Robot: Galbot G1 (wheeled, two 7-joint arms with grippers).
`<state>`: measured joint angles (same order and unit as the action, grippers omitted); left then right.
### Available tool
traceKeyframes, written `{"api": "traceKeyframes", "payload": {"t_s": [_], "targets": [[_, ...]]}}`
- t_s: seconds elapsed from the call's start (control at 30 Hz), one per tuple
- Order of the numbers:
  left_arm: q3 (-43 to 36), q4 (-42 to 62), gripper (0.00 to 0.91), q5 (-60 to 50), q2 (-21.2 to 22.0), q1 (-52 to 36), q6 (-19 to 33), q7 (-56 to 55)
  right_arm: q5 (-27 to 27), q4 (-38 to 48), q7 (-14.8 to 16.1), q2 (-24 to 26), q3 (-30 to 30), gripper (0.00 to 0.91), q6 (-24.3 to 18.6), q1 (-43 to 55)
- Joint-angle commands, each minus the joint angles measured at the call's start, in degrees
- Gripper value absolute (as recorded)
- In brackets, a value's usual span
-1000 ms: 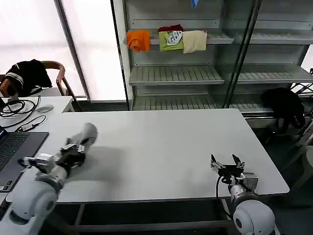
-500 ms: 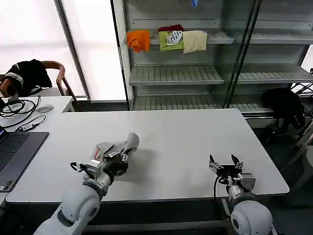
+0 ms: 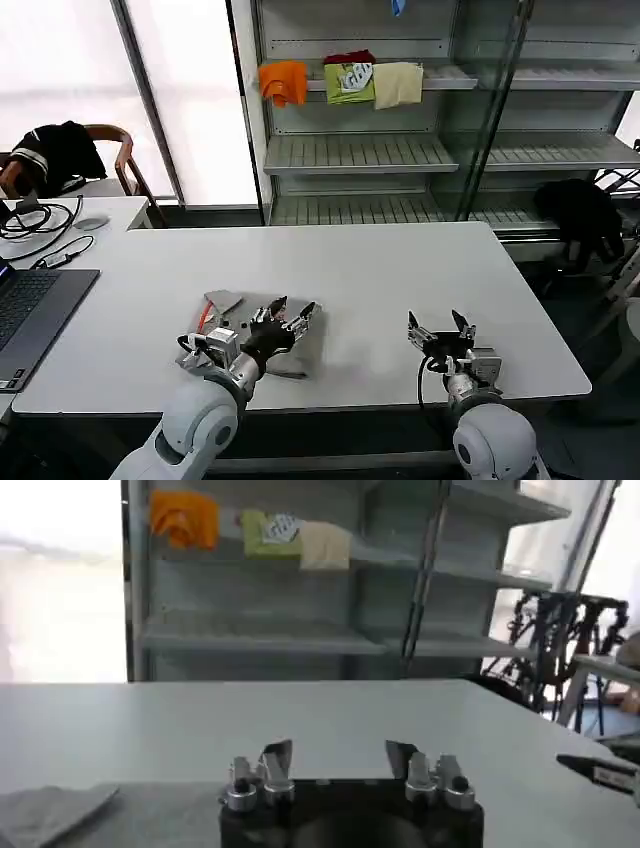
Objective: Fold and organize the clothes.
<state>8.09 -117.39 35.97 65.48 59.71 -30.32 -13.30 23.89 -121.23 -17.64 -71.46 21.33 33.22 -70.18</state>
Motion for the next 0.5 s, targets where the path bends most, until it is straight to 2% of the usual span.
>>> {"api": "traceKeyframes", "payload": {"t_s": [0.03, 0.3, 0.5], "targets": [[8.8, -1.2, 0.907, -2.0, -2.3, 0.2, -0.5, -1.3, 16.8, 1.2, -1.8, -0.1, -5.0, 0.907, 0.1, 4.3], [18.4, -2.4, 0.907, -5.3, -6.9, 3.5, -2.3, -3.3, 28.4, 4.2, -6.8, -3.1, -12.6, 0.907, 0.2, 10.6], [20.6, -2.8, 0.907, -5.4, -7.8, 5.2, -2.7, -4.5, 30.5, 9.5, -9.8, -6.1, -18.8, 0.907, 0.2, 15.4]]}}
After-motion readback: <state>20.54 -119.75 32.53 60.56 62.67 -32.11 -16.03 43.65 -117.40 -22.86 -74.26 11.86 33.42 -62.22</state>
